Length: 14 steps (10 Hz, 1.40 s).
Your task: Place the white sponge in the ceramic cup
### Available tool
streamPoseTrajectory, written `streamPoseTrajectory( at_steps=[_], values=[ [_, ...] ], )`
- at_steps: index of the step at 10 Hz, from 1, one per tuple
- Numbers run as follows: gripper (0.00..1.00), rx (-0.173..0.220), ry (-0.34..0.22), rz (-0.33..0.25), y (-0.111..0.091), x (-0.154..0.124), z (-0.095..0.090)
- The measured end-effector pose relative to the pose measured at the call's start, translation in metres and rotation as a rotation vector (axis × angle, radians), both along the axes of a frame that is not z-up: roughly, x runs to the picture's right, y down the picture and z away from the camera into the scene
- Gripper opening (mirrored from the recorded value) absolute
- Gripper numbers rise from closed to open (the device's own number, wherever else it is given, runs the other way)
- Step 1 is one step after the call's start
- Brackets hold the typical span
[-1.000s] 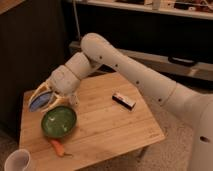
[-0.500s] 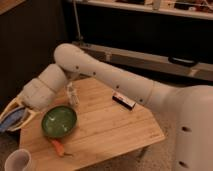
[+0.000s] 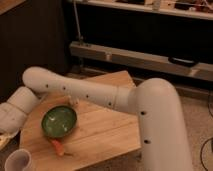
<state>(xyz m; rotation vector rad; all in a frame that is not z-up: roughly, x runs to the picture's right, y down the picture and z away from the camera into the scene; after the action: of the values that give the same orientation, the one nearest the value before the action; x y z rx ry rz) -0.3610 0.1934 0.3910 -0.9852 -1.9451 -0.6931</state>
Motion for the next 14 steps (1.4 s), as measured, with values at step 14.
streamPoseTrajectory(
  at_steps=[14],
  values=[
    [0.0,-0.19,0.024,-0.085,0.069,-0.009,0.079]
  ],
)
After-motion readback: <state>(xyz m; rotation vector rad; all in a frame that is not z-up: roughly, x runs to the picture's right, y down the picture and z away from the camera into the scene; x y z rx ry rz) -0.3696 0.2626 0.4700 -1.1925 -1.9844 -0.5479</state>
